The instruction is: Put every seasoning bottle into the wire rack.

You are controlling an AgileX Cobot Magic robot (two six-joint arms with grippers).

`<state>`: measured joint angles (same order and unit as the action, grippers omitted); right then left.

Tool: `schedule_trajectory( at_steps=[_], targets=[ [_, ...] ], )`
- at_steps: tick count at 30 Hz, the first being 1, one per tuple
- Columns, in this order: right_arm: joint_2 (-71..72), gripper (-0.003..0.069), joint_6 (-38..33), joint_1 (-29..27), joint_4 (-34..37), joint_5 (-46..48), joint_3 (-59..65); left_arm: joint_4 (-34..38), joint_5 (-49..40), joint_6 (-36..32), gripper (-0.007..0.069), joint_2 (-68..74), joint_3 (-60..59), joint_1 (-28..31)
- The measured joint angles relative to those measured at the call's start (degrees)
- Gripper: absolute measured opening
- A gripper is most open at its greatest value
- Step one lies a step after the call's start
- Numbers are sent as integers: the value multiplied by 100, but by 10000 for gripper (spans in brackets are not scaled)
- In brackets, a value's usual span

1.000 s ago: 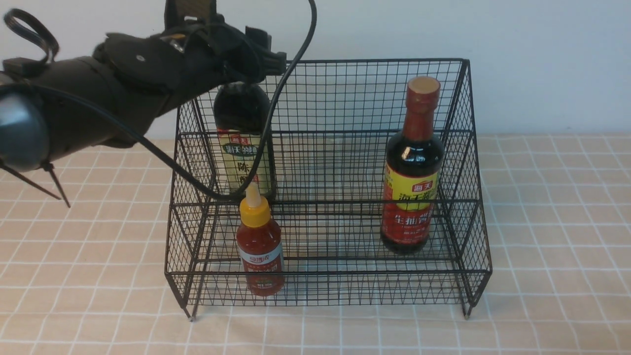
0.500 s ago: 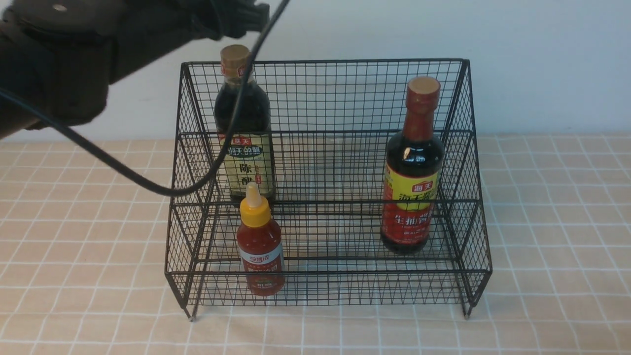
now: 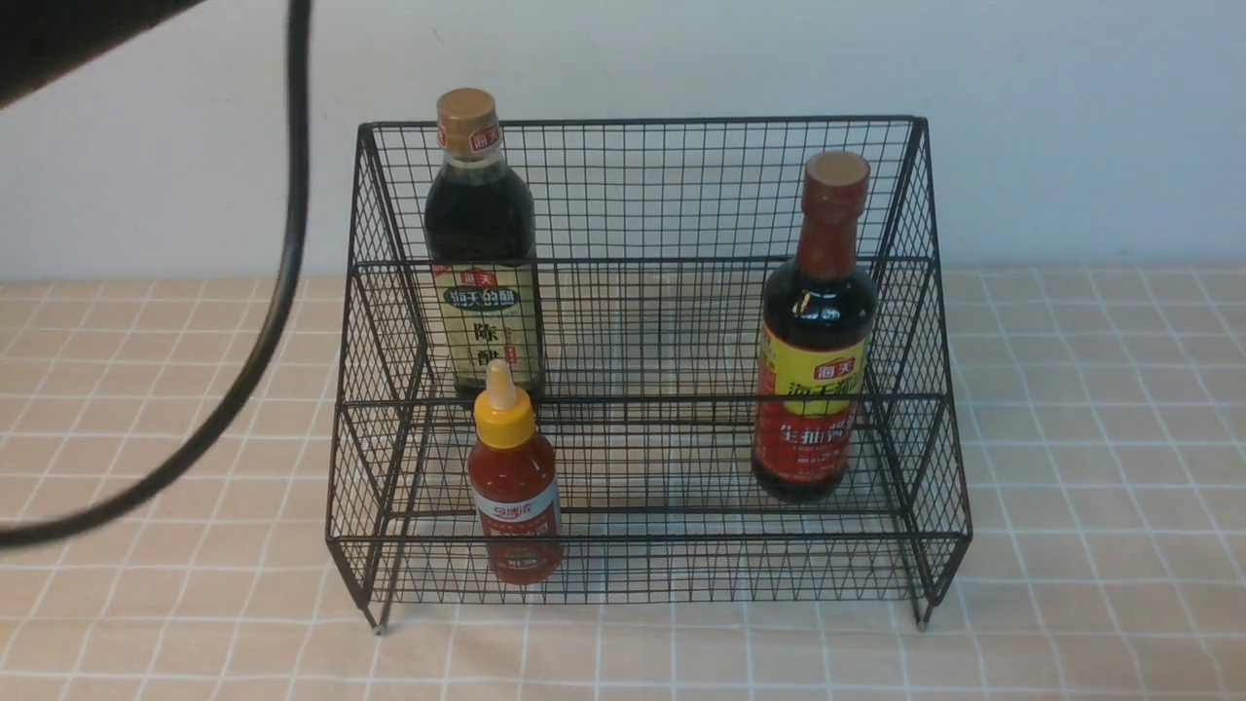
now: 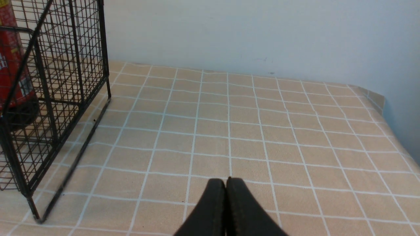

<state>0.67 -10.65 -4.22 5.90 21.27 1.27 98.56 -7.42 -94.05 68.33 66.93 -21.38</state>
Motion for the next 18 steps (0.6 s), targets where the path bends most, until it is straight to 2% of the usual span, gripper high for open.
schedule_trajectory(
  at_steps=[5, 10, 12, 14, 15, 18],
  targets=[
    [0, -12, 0, 0, 0, 0, 0, -270, -629, 59, -7, -243, -224, 0],
    [0, -12, 6, 0, 0, 0, 0, -1287, -1386, 1177, -7, -585, -669, 0],
    [0, -12, 6, 0, 0, 0, 0, -1930, -1687, 1884, -7, -716, -861, 6],
    [0, -12, 6, 0, 0, 0, 0, -3100, -2226, 3069, -7, -876, -1094, 6],
    [0, -12, 6, 0, 0, 0, 0, -3196, -2270, 3272, -7, -888, -1122, 6],
    [0, -12, 6, 0, 0, 0, 0, -5306, -2913, 5275, -7, -1092, -1319, 13]
  ],
)
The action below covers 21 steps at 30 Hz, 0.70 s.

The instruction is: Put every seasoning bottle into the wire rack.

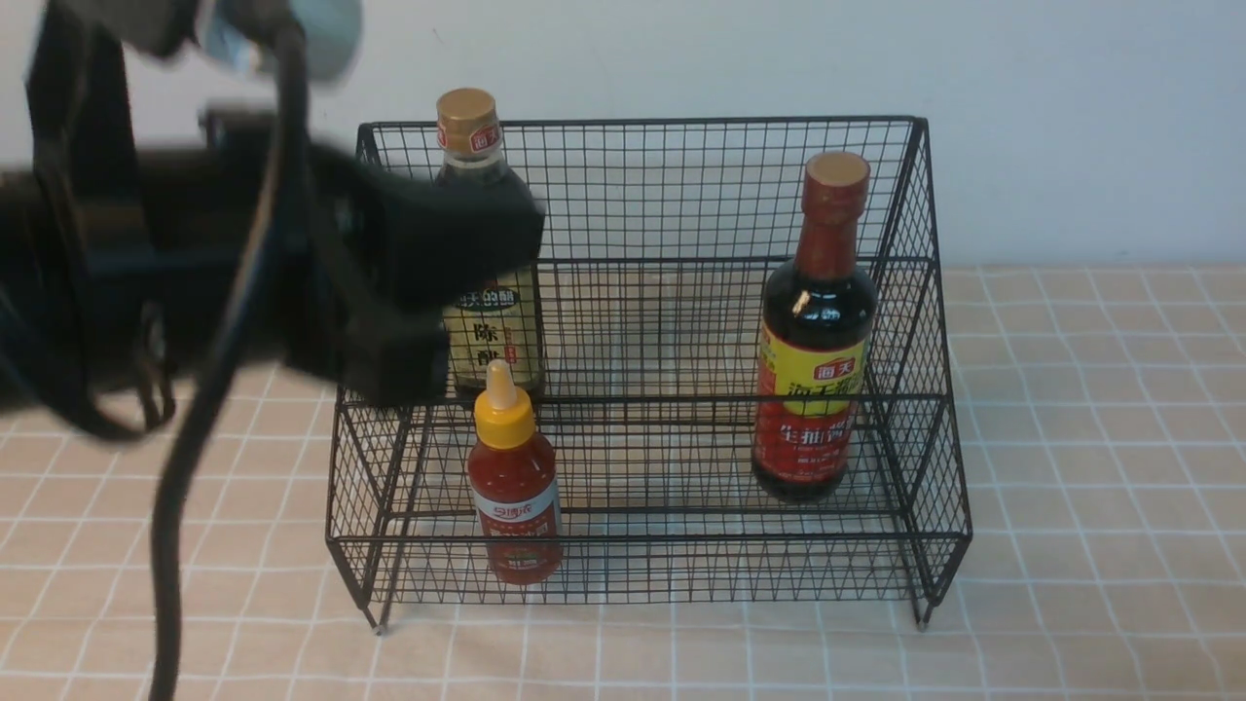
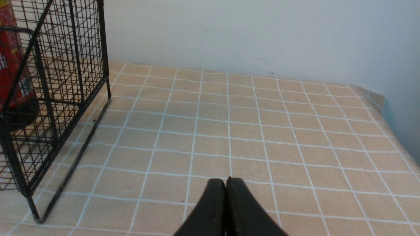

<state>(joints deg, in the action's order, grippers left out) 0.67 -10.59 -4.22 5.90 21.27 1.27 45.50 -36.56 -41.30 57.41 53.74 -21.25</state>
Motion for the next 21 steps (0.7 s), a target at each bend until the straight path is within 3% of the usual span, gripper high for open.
schedule_trajectory(
  at_steps=[3, 4, 6, 11, 21],
  targets=[
    [0, -12, 0, 0, 0, 0, 0, -1109, -295, 986, -7, -62, -14, 66],
    [0, -12, 0, 0, 0, 0, 0, -1885, -485, 1786, -7, -118, -16, 162],
    [0, -12, 0, 0, 0, 0, 0, -2966, -689, 2684, -7, -276, -23, 374],
    [0, -12, 0, 0, 0, 0, 0, -3595, -844, 3121, -7, -935, -30, 563],
    [0, -12, 0, 0, 0, 0, 0, -3602, -961, 3162, -6, -2406, -30, 563]
  ],
)
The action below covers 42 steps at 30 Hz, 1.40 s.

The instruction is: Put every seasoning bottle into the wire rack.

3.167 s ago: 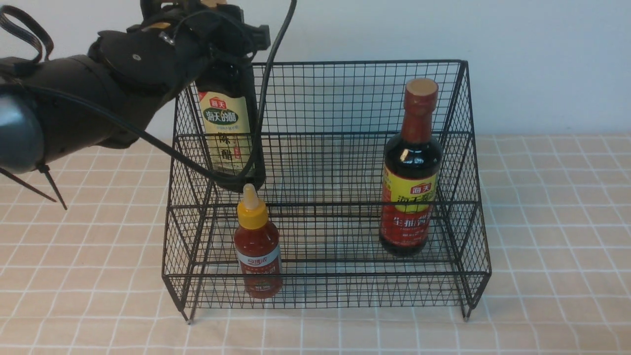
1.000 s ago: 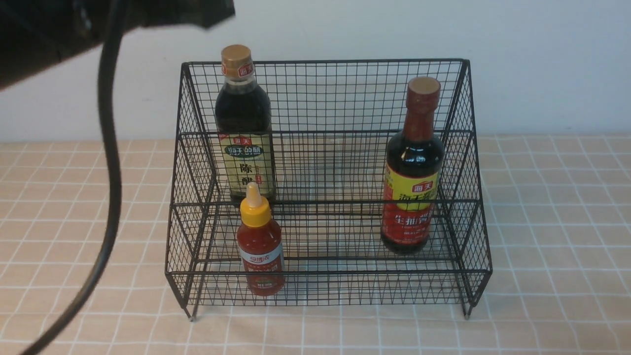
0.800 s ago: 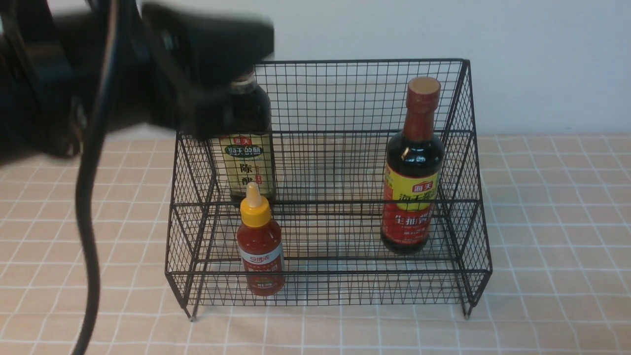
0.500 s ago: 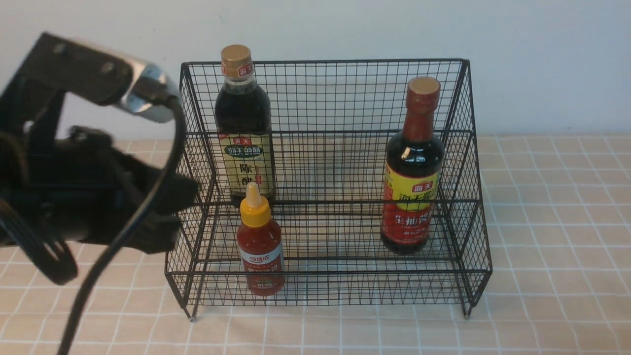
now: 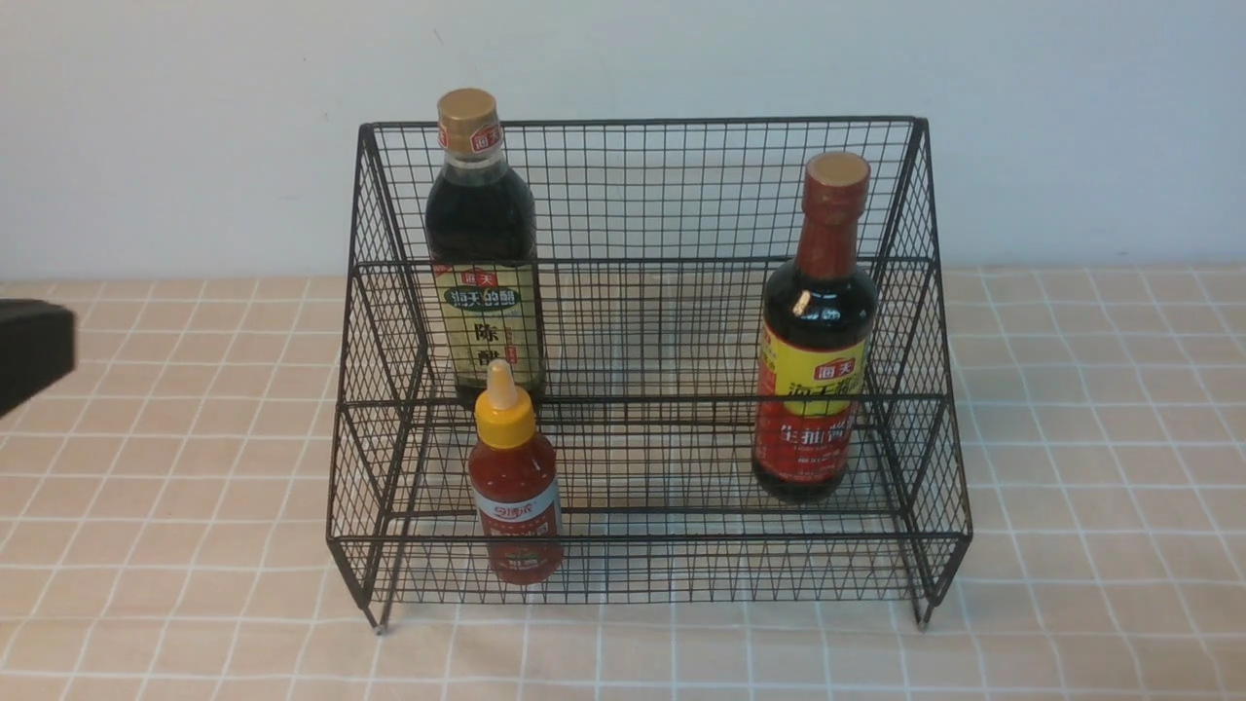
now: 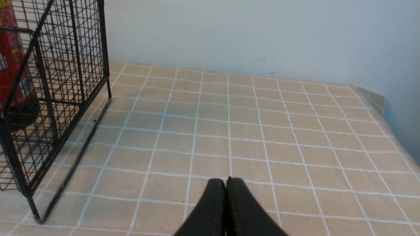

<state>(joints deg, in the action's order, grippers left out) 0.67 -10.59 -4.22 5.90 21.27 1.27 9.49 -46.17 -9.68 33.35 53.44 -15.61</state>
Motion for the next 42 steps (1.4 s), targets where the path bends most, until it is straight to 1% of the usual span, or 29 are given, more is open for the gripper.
schedule_trajectory(
  at_steps=[14, 20, 22, 23, 25, 26, 27, 29, 30, 32, 38, 42],
  targets=[
    [0, -12, 0, 0, 0, 0, 0, -12, -12, 0, -6, -246, 0, 0],
    [0, -12, 11, 0, 0, 0, 0, -187, 47, 0, -6, -437, -185, 41],
    [0, -12, 11, 0, 0, 0, 0, -246, 332, 0, -6, -737, -623, 203],
    [0, -12, 11, 0, 0, 0, 0, -252, 368, 0, -6, -772, -623, 224],
    [0, -12, 11, 0, 0, 0, 0, -278, 913, 0, -6, -1268, -1423, 519],
    [0, -12, 11, 0, 0, 0, 0, -283, 1020, 0, -6, -1362, -1569, 572],
    [0, -12, 11, 0, 0, 0, 0, -283, 1499, 0, -6, -1808, -2187, 803],
    [0, -12, 11, 0, 0, 0, 0, -289, 1996, 0, -6, -2285, -2974, 1002],
    [0, -12, 11, 0, 0, 0, 0, -289, 2039, 0, -6, -2330, -3050, 1017],
    [0, -12, 11, 0, 0, 0, 0, -300, 2488, 0, -6, -2865, -4036, 1123],
    [0, -12, 11, 0, 0, 0, 0, -323, 2742, 0, -6, -3389, -5328, 1142],
    [0, -12, 11, 0, 0, 0, 0, -387, 2662, 0, -6, -3399, -5508, 1142]
  ],
)
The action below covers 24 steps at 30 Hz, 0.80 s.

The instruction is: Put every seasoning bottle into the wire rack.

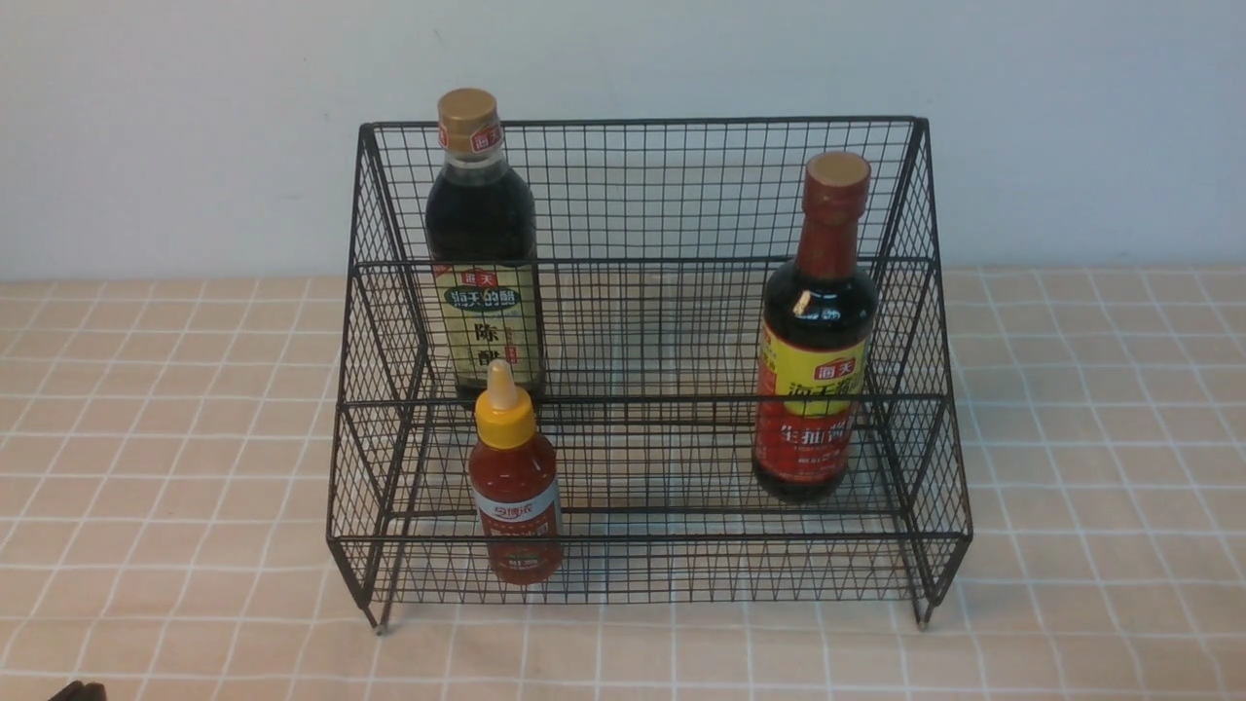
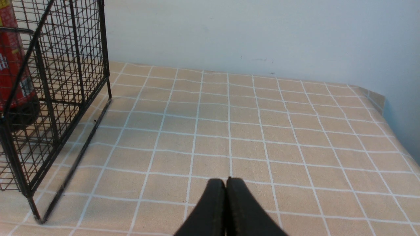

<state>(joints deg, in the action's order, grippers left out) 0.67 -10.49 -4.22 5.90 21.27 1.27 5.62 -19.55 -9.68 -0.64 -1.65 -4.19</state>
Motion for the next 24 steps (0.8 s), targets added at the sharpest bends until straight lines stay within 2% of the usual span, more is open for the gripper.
schedule_trajectory(
  at_steps=[24],
  targets=[
    [0, -12, 0, 0, 0, 0, 0, -43, -146, 20, -6, 0, 0, 0]
  ],
)
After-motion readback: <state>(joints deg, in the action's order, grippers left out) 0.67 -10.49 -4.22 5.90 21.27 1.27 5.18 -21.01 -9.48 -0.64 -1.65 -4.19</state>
